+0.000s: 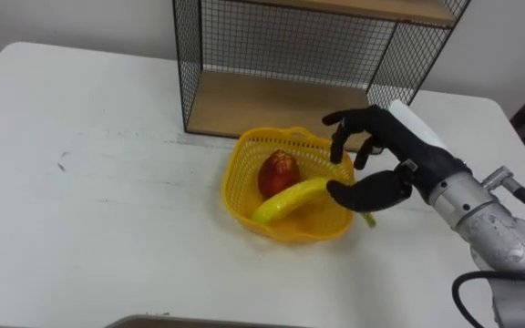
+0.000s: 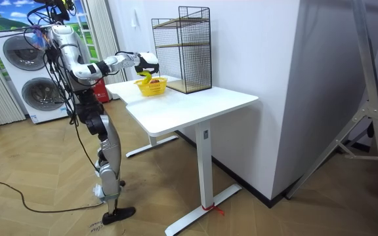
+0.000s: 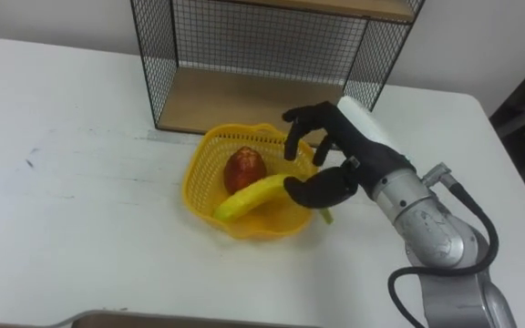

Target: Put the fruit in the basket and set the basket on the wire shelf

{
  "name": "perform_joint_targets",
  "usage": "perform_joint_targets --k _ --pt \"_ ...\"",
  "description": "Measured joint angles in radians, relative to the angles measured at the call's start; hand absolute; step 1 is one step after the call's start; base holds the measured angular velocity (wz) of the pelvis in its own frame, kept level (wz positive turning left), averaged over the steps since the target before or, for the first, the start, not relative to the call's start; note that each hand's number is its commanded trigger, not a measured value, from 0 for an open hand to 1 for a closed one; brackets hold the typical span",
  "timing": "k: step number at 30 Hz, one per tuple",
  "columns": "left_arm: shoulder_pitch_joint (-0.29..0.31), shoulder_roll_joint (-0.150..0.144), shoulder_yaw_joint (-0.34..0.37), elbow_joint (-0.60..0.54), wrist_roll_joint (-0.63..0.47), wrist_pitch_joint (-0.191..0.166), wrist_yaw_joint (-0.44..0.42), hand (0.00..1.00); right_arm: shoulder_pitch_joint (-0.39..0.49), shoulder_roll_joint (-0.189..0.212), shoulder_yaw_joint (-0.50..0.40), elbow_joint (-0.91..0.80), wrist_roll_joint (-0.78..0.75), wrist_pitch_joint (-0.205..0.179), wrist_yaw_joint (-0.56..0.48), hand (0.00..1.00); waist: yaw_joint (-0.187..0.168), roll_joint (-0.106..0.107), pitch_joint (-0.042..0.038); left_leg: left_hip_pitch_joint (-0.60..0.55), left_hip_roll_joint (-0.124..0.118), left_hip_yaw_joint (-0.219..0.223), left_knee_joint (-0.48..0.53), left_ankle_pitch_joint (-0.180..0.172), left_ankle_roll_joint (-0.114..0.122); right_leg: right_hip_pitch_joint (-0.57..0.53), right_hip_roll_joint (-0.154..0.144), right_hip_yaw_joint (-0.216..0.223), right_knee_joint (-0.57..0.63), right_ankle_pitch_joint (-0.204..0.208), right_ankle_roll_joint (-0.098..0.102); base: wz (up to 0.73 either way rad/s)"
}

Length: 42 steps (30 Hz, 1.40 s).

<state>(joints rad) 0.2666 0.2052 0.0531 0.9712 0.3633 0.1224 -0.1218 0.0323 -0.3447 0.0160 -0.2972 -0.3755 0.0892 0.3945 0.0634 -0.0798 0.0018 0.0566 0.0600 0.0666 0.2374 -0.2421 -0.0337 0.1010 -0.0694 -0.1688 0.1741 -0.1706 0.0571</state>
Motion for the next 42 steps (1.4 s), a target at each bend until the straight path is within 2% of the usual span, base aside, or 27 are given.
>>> perform_joint_targets --k 2,8,14,16,18,23,26,29,32,34,35,36,38,40,42 --pt "0.0 -0.001 0.0 0.0 0.0 0.0 0.0 0.0 0.008 0.0 0.0 0.0 0.0 0.0 0.0 0.0 0.0 0.004 -0.0032 0.0 0.0 0.0 0.0 0.0 0.0 0.0 0.0 0.0 0.0 0.0 0.0 0.0" --pt "0.0 0.0 0.002 0.0 0.0 0.0 0.005 0.0 0.039 0.0 0.0 0.0 0.013 0.0 -0.001 0.0 -0.001 0.005 -0.0039 0.008 0.0 0.0 -0.009 0.0 0.0 0.007 0.0 0.002 0.0 0.0 0.0 0.0" --pt "0.009 0.002 0.002 0.002 -0.02 0.0 0.003 0.0 0.04 0.0 -0.003 0.003 0.024 0.001 -0.013 0.0 -0.005 -0.005 0.0 0.012 0.0 0.0 0.0 0.0 0.0 0.012 0.0 0.002 -0.001 0.0 0.0 0.0" --pt "0.01 0.003 0.003 0.005 -0.021 0.0 0.004 0.0 0.04 0.0 -0.006 0.003 0.026 0.001 -0.015 0.0 -0.004 -0.008 0.0047 0.02 0.0 0.001 -0.002 0.0 0.0 0.017 0.0 0.002 -0.001 0.0 0.0 0.0" --pt "0.01 0.003 0.003 0.018 -0.031 -0.001 0.004 0.0 0.04 0.0 -0.01 0.003 0.026 0.001 -0.016 0.0 -0.005 -0.009 0.0048 0.024 0.0 0.001 -0.004 0.0 0.0 0.021 0.0 0.002 -0.001 0.0 0.0 0.0" --pt "0.009 0.004 0.004 0.074 -0.084 -0.004 0.007 0.0 0.052 0.001 -0.024 0.004 0.104 0.001 -0.037 0.0 -0.009 -0.008 0.0051 0.025 0.0 0.001 0.001 0.0 0.0 0.025 0.0 0.001 -0.001 0.0 0.0 0.01" --pt "0.011 0.005 0.008 0.075 -0.102 -0.005 0.012 0.0 0.068 0.024 -0.061 0.02 0.196 -0.001 -0.072 0.0 -0.009 -0.006 0.0062 0.023 0.0 -0.005 0.002 -0.001 0.0 0.03 0.0 -0.006 0.0 0.0 0.0 0.05" --pt "0.013 0.003 0.033 0.075 -0.146 -0.006 0.014 0.0 0.07 0.042 -0.095 0.083 0.266 -0.005 -0.112 0.0 -0.012 0.002 0.0076 0.022 0.0 -0.008 0.007 -0.002 0.0 0.033 0.0 -0.008 -0.001 0.001 -0.001 0.03" --pt "0.017 -0.001 0.06 0.065 -0.217 -0.006 0.024 0.0 0.085 0.051 -0.121 0.102 0.27 -0.002 -0.167 0.0 -0.017 0.026 0.0032 0.015 0.001 -0.006 0.013 -0.002 0.0 0.029 0.0 -0.005 0.0 0.002 -0.001 0.0" --pt "0.023 -0.002 0.083 0.037 -0.244 -0.012 0.037 0.0 0.086 0.051 -0.125 0.128 0.27 -0.003 -0.212 0.0 -0.033 0.042 -0.0038 0.016 0.001 -0.007 0.014 -0.002 0.0 0.031 0.0 -0.007 0.001 0.002 -0.002 0.0" --pt "0.022 -0.002 0.09 0.03 -0.254 -0.014 0.041 0.0 0.086 0.051 -0.126 0.133 0.27 -0.003 -0.22 0.0 -0.034 0.046 -0.0047 0.016 0.001 -0.007 0.014 -0.001 0.0 0.031 0.0 -0.007 0.001 0.002 -0.001 0.0" --pt "0.021 -0.004 0.106 0.013 -0.277 -0.021 0.048 0.0 0.086 0.05 -0.131 0.146 0.282 -0.003 -0.235 0.0 -0.037 0.054 -0.0048 0.017 0.001 -0.007 0.015 -0.001 0.0 0.031 0.0 -0.006 0.003 0.002 -0.001 0.0" --pt "0.021 -0.007 0.145 -0.039 -0.316 -0.027 0.055 0.0 0.087 0.05 -0.151 0.176 0.311 -0.006 -0.254 0.0 -0.037 0.058 -0.0038 0.02 0.001 -0.007 0.014 -0.001 0.0 0.029 -0.001 -0.002 0.009 0.001 -0.001 0.0" --pt "0.03 -0.02 0.207 -0.141 -0.364 -0.043 0.084 0.0 0.091 0.05 -0.179 0.192 0.359 -0.006 -0.287 0.0 -0.037 0.055 -0.0018 0.02 0.001 -0.005 0.015 -0.001 0.0 0.03 -0.001 -0.002 0.008 0.001 -0.001 0.0" --pt "0.03 -0.025 0.224 -0.228 -0.393 -0.049 0.114 0.0 0.105 0.051 -0.197 0.192 0.395 -0.011 -0.321 0.0 -0.036 0.051 -0.0003 0.019 -0.002 -0.011 0.016 -0.001 0.001 0.035 -0.003 -0.009 0.0 0.001 -0.001 0.07"
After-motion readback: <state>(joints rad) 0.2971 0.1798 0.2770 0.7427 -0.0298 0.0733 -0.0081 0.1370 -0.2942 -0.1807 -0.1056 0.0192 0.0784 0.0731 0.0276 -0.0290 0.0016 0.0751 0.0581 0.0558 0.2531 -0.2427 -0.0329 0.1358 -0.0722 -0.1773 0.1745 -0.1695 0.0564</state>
